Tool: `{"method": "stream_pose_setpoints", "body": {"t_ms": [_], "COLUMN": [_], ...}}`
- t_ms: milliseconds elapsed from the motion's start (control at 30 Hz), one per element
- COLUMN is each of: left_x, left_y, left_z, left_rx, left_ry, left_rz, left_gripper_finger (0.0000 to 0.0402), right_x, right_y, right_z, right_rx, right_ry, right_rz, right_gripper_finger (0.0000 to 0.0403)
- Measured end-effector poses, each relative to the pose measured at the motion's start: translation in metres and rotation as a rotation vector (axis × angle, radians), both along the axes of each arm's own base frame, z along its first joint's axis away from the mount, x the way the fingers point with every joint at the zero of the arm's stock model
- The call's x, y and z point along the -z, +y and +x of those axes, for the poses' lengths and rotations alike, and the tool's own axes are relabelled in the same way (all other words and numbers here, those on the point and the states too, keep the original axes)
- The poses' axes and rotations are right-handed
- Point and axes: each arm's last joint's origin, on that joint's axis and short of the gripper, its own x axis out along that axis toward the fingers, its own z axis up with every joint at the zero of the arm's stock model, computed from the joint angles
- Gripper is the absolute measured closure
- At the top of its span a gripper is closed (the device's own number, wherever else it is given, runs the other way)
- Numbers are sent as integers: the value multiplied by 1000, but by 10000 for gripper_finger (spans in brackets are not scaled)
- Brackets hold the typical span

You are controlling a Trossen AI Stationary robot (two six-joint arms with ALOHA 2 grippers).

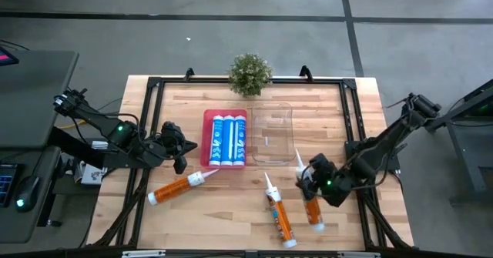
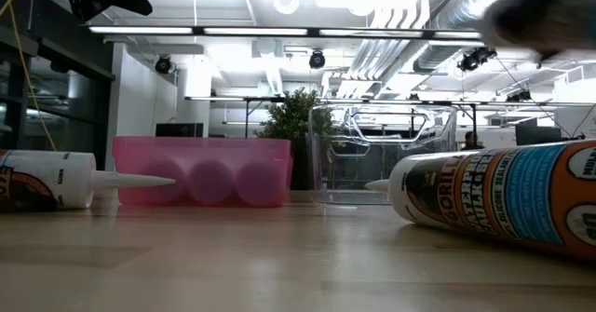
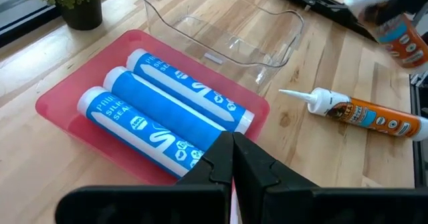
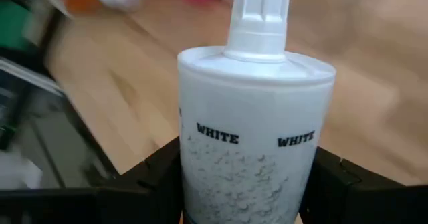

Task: Pick & place silicon tubes, Sealant and Lysol wipes
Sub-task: Put the right orange sealant into the transparent bin

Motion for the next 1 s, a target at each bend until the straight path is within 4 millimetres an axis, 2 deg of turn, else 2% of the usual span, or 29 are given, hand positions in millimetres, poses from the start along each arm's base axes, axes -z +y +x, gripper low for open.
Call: {"method": "stream_pose_setpoints", "body": {"t_ms": [200,500,800,1000], "left_x": [0,0,0,0], "left_y": [0,0,0,0], "left_z": [0,0,0,0], "left_rx": [-2,-15,-15,-26], "left_ry": [-1,-6,-5,-10], "left_rz": [-3,-21,-20,-11], "left_gripper_finger": [401,402,402,401], "right_x": [-22,-54,-71,-69], "right_y": [-23,-62,-101,-129], "right_z": [15,36,52,60], "right_rx": [27,105,133,-4], "right_ry": [-200,-369,-369,-328], "right_rz": [-205,-490,-747,-787], "right_gripper_finger": [195,196,196,196]}}
